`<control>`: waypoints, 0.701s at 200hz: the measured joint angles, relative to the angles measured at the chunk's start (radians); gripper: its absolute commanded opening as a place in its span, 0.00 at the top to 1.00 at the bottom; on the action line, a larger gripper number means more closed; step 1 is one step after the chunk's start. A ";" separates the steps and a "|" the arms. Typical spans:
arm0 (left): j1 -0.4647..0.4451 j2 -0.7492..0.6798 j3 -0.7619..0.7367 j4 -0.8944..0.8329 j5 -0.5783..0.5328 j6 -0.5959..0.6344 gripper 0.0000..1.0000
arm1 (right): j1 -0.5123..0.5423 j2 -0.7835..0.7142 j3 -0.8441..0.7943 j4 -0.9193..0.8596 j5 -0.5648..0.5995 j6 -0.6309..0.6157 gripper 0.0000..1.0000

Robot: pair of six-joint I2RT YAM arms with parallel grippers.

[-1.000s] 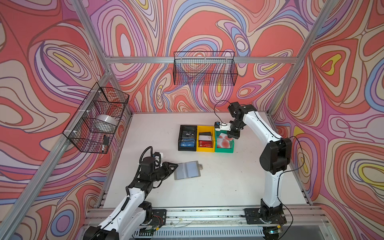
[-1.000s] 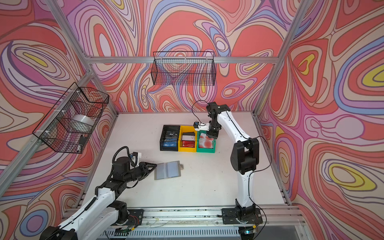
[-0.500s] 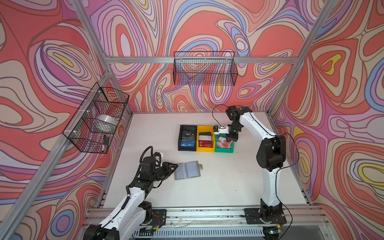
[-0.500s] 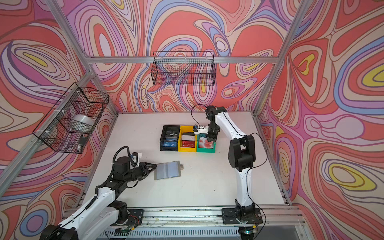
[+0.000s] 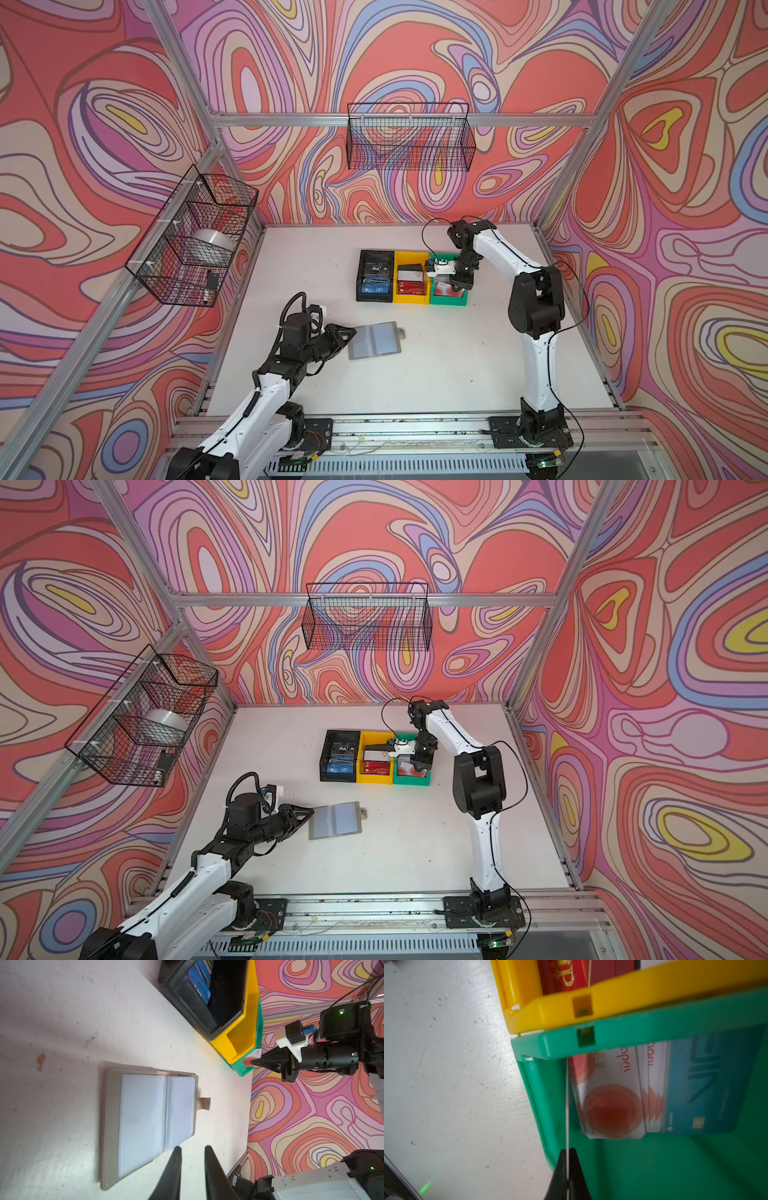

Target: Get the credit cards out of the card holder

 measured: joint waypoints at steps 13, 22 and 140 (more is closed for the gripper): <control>0.000 0.005 0.000 0.001 0.000 0.001 0.77 | 0.007 0.002 0.000 0.001 0.000 0.002 0.94; 0.000 0.007 0.000 0.000 0.000 0.001 0.77 | 0.012 0.003 0.000 0.001 0.000 0.004 0.93; 0.000 0.027 0.006 -0.008 -0.002 0.015 0.69 | 0.024 0.003 -0.034 0.179 0.101 0.134 0.71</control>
